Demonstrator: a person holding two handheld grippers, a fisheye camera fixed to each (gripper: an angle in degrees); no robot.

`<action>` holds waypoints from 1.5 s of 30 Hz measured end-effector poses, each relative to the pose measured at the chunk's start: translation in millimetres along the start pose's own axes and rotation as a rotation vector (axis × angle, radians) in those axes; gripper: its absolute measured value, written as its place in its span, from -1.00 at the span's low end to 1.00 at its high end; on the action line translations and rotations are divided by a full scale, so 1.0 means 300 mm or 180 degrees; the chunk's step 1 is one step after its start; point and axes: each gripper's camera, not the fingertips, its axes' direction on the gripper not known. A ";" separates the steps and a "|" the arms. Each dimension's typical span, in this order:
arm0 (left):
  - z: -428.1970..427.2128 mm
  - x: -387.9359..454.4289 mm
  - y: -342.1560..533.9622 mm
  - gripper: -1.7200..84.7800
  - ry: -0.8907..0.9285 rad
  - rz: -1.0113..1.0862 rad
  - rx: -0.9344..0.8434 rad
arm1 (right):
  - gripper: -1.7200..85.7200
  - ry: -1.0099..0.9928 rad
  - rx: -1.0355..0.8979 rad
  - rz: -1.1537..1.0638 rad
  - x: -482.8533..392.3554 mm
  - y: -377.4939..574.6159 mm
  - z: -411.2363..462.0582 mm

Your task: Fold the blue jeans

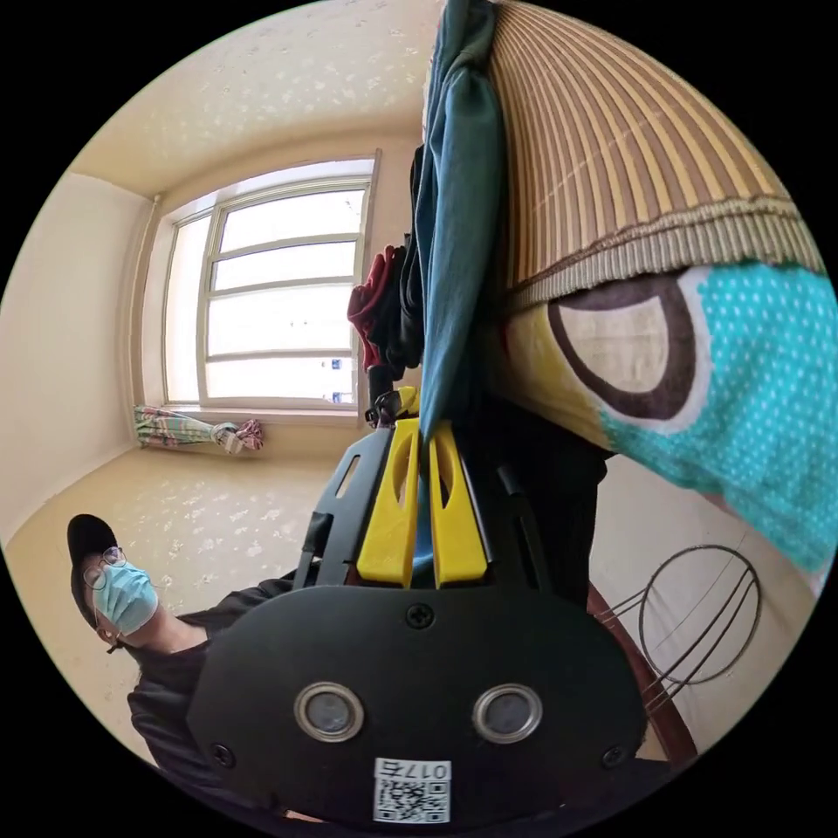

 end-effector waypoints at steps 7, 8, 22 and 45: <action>0.178 -0.017 0.096 -0.94 0.0446 -0.0058 -0.0270 | -0.90 0.0076 -0.0180 -0.0041 -0.066 0.066 -0.082; 0.201 -0.016 0.117 -0.93 0.0553 -0.0094 -0.0350 | -0.90 0.0116 -0.0256 -0.0024 -0.069 0.076 -0.086; 0.235 -0.074 -0.111 -0.60 -0.0252 -0.0099 -0.0053 | -0.68 0.0176 0.0111 0.0248 0.007 -0.096 -0.088; 0.573 -0.200 -0.042 -0.65 0.0238 0.0491 0.0310 | -0.92 -0.0242 0.0298 -0.0394 -0.146 -0.179 0.028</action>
